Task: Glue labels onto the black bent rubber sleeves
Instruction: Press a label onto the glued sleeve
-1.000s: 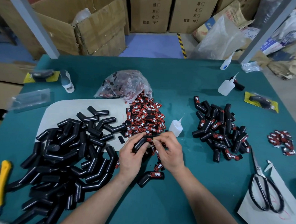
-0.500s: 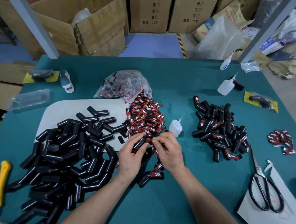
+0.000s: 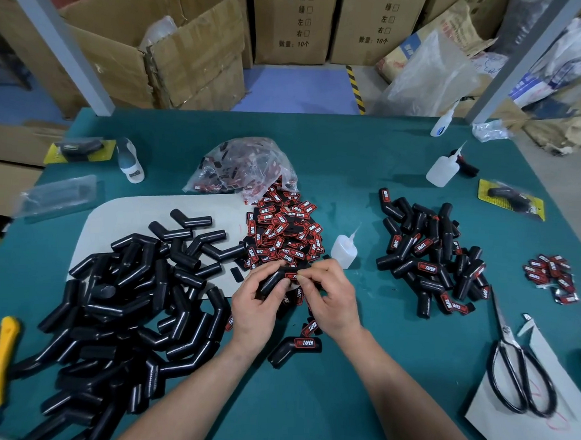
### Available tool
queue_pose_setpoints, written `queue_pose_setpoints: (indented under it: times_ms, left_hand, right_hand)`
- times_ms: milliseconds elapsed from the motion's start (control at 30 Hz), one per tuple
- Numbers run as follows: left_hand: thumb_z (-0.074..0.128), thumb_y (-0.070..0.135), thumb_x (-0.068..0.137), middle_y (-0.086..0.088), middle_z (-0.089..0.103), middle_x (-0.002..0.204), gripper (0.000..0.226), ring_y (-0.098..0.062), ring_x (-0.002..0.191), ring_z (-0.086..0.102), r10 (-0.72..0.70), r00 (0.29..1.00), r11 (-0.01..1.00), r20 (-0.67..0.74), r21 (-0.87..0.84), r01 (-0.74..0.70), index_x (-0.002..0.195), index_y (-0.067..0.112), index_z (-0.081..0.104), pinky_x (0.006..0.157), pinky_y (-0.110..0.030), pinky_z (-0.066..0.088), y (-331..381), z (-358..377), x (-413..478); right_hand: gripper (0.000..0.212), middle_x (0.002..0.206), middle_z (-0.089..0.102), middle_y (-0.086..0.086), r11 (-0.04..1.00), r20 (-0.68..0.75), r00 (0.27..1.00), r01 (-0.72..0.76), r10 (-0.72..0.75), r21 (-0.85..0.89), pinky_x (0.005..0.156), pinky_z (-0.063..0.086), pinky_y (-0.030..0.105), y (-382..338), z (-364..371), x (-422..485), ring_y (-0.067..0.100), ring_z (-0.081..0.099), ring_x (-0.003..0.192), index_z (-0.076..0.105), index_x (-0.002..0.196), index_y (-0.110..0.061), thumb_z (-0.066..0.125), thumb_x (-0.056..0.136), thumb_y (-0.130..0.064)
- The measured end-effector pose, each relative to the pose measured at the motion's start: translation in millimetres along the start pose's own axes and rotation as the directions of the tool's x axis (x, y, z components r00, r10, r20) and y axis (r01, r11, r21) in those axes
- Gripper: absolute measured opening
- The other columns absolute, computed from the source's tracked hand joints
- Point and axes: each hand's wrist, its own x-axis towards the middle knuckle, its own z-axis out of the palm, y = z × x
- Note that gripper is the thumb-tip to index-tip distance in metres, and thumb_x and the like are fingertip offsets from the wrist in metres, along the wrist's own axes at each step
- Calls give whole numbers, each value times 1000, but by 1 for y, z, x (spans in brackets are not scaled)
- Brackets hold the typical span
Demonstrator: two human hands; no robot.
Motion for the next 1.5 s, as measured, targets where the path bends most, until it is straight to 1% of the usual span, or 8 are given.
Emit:
queue_pose_setpoints:
  times_ms: [200,267,400,567,733,1167,1400,1500]
  left_hand:
    - [78,16,90,8,75,119,28,-15,116,69,-169,984,982,-51,-97,163,117,23,75,104,-46,54,-2,-3,4]
    - [78,25,88,5,75,120,29,-19,117,69,-178,982,980,-58,-104,172,117,23,76,103,-54,53,-3,-3,4]
    - [79,30,85,2,75,121,30,-24,118,68,-187,980,977,-64,-117,179,115,29,76,103,-59,52,-3,-2,3]
    - [77,7,90,7,75,119,38,-15,118,68,-139,989,987,-48,-85,134,110,40,76,105,-46,54,-2,0,2]
    - [76,-1,89,8,74,118,41,-10,116,68,-82,996,994,-47,-74,79,108,35,76,102,-22,51,0,1,1]
    - [77,-1,88,11,76,114,33,-7,113,69,-119,992,990,-45,-87,114,109,25,75,98,-16,50,2,2,3]
    - [77,6,90,8,77,114,32,-12,112,70,-195,980,971,-51,-148,185,105,34,77,98,-29,56,-1,0,6]
    - [77,8,90,10,76,114,34,-10,110,71,-194,980,973,-41,-137,187,105,39,77,95,-25,56,-2,0,5]
  right_hand:
    - [14,102,61,-13,917,-9,941,-328,339,228,76,52,29,2,-4,1,13,63,83,63,109,-39,59,96,-34]
    - [7,95,64,-8,874,54,916,-395,397,282,74,53,39,4,-4,1,16,62,82,66,99,-36,61,94,-36]
    - [6,95,61,-9,859,149,917,-399,370,321,72,48,26,2,2,1,11,58,83,69,91,-30,73,86,-31]
    - [16,80,54,-15,834,142,901,-433,409,342,67,45,25,4,6,1,7,50,73,74,85,-36,83,73,-33]
    - [17,69,49,-12,787,112,870,-484,480,382,67,43,22,6,12,-1,7,48,68,73,73,-19,84,73,-32]
    - [28,64,45,-12,706,207,817,-571,538,419,61,39,21,9,14,1,9,42,62,60,58,-25,83,73,-30]
    - [11,71,52,-4,648,281,809,-584,517,489,64,44,24,10,10,-1,14,48,66,77,86,-11,79,79,-19]
    - [24,69,54,-1,663,256,798,-597,545,451,63,44,28,7,11,1,16,50,64,72,74,-9,76,80,-32]
